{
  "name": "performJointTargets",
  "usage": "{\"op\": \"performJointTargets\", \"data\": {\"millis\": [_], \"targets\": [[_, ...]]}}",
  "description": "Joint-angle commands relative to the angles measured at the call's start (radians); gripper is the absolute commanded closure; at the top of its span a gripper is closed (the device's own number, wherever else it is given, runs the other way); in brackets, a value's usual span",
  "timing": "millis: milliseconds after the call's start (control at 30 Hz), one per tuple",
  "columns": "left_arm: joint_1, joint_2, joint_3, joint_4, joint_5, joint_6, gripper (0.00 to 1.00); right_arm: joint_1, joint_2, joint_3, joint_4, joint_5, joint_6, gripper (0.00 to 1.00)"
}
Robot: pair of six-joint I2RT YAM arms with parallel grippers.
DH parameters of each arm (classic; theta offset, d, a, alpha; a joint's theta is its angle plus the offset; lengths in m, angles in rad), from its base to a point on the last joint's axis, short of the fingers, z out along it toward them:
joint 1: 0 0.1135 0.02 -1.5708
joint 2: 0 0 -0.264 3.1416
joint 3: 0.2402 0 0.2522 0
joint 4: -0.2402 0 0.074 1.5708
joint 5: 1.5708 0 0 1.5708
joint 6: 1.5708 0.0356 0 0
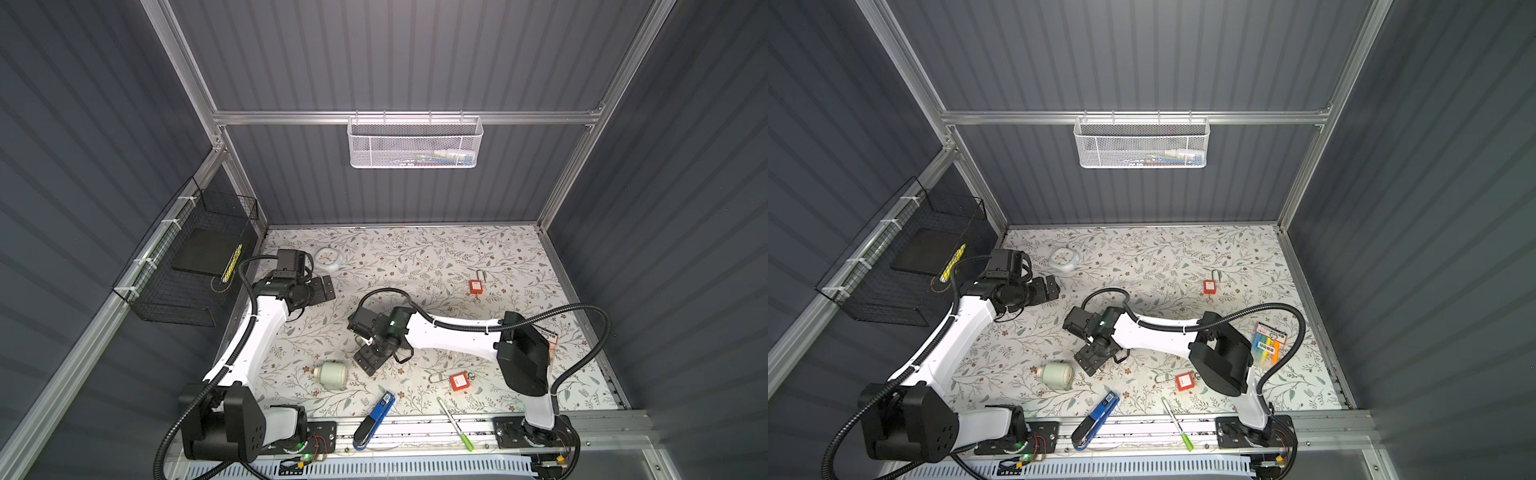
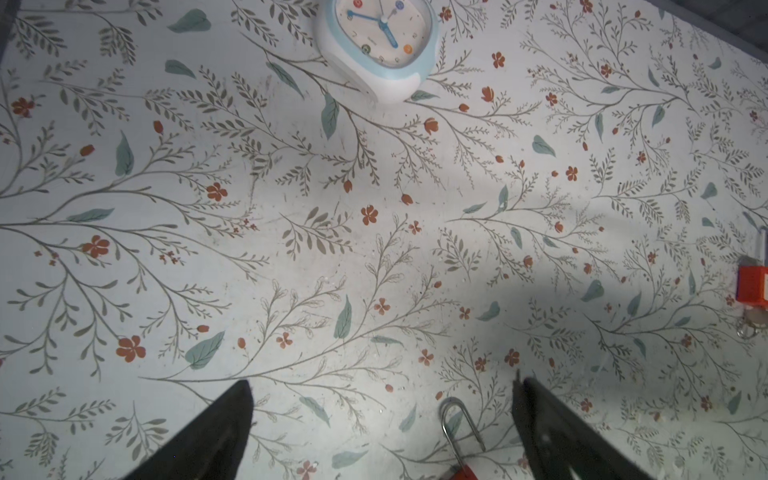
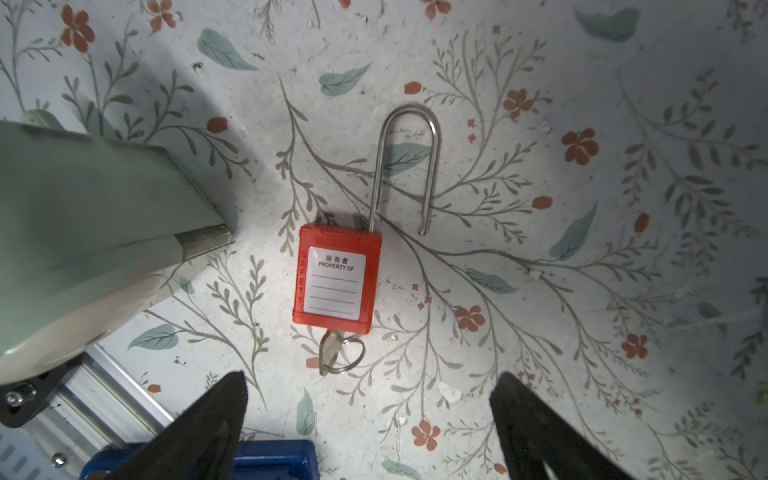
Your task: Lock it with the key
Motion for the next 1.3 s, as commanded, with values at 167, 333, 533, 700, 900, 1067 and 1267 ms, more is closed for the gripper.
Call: {"op": "performJointTargets", "data": {"millis": [167, 333, 533, 700, 900, 1067, 1267], "targets": [[0.012, -0.083, -0.044, -0.064, 0.069, -0.056, 0.0, 0.003, 0.022, -0.002, 0.014, -0.068, -0.097, 0.13], [0.053, -0.122, -0.106, -0.025, 0.105, -0.109, 0.0, 0.002, 0.049, -0.003, 0.041, -0.137, -0.118, 0.18], [0.065, -0.145, -0.132, -0.022, 0.119, -0.121, 0.0, 0.001, 0.125, 0.072, -0.008, -0.154, -0.135, 0.26], [0.071, -0.181, -0.151, -0.044, 0.088, -0.118, 0.0, 0.001, 0.17, 0.11, -0.031, -0.133, -0.139, 0.34], [0.076, -0.179, -0.129, -0.087, 0.079, -0.068, 0.0, -0.007, 0.202, 0.136, -0.047, -0.1, -0.14, 0.45], [0.078, -0.19, -0.112, -0.086, 0.106, -0.074, 0.0, -0.018, 0.186, 0.115, -0.037, -0.075, -0.138, 0.62], [0.077, -0.205, -0.095, -0.058, 0.238, -0.055, 0.01, -0.057, 0.064, -0.011, 0.066, -0.089, -0.105, 0.67]]}}
